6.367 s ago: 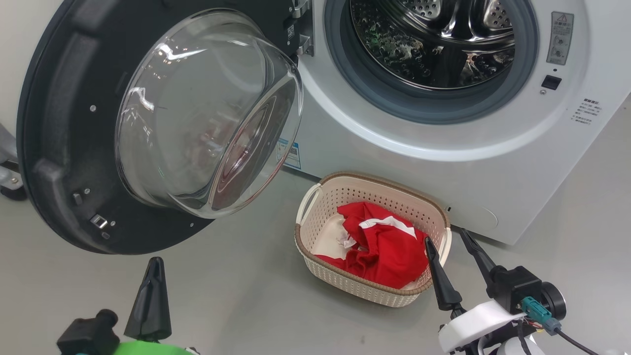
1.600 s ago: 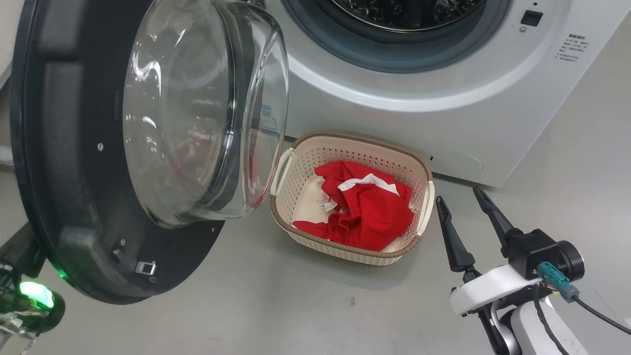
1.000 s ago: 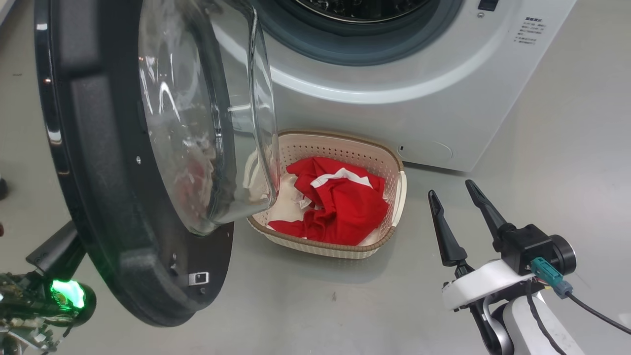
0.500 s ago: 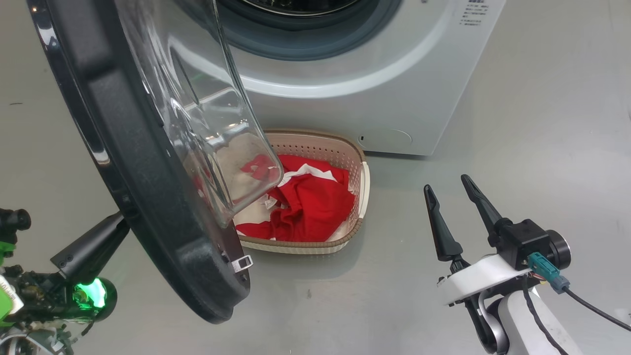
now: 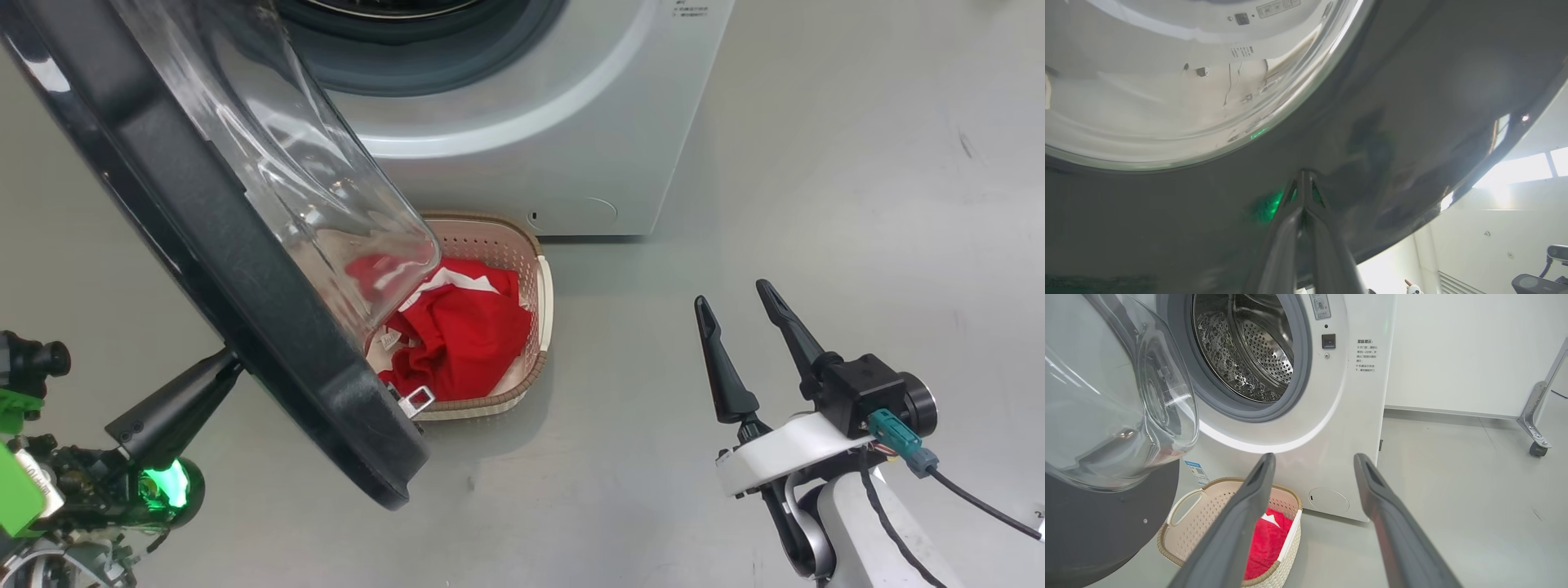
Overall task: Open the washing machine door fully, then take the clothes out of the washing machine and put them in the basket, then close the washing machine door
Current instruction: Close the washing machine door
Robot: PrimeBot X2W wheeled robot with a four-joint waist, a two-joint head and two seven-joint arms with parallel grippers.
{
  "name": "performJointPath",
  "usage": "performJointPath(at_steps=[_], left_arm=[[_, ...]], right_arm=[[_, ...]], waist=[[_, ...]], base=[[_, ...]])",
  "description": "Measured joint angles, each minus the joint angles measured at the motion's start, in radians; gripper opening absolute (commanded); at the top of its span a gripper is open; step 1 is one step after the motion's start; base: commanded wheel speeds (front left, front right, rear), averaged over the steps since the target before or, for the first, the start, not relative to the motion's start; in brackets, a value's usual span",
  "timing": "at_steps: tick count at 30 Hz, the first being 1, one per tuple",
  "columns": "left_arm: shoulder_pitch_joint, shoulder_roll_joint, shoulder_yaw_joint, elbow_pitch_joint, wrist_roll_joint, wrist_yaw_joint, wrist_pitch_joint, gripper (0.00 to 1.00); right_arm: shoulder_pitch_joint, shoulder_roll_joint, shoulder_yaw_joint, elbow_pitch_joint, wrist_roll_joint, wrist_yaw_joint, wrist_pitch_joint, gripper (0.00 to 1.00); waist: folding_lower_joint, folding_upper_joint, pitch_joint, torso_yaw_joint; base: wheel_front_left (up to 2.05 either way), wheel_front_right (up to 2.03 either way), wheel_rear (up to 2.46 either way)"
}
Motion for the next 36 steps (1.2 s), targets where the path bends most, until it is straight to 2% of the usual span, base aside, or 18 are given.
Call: performJointPath(at_steps=[17,22,31,36], left_arm=[[-0.119,-0.026,-0.036,0.023,0.016,0.001,-0.028,0.00],[-0.184,-0.047,-0.046,0.049,0.056,0.002,-0.058,0.00],[-0.290,-0.077,-0.077,0.097,0.077,0.009,-0.088,0.00],[-0.358,-0.090,-0.094,0.137,0.127,0.009,-0.113,0.00]], right_arm=[[-0.035,0.008,-0.003,0.001,0.020,-0.001,-0.006,1.00],[-0.050,0.009,-0.009,-0.012,0.023,-0.001,-0.006,1.00],[-0.081,0.010,-0.019,-0.035,0.025,-0.009,-0.009,1.00],[-0.100,0.011,-0.021,-0.040,0.025,-0.008,-0.009,1.00]], waist=[[0.0000,0.0000,0.061,-0.101],[0.0000,0.0000,0.094,-0.123],[0.0000,0.0000,0.142,-0.142],[0.0000,0.0000,0.168,-0.152]], base=[[0.00,0.00,0.00],[0.00,0.00,0.00],[0.00,0.00,0.00],[0.00,0.00,0.00]])
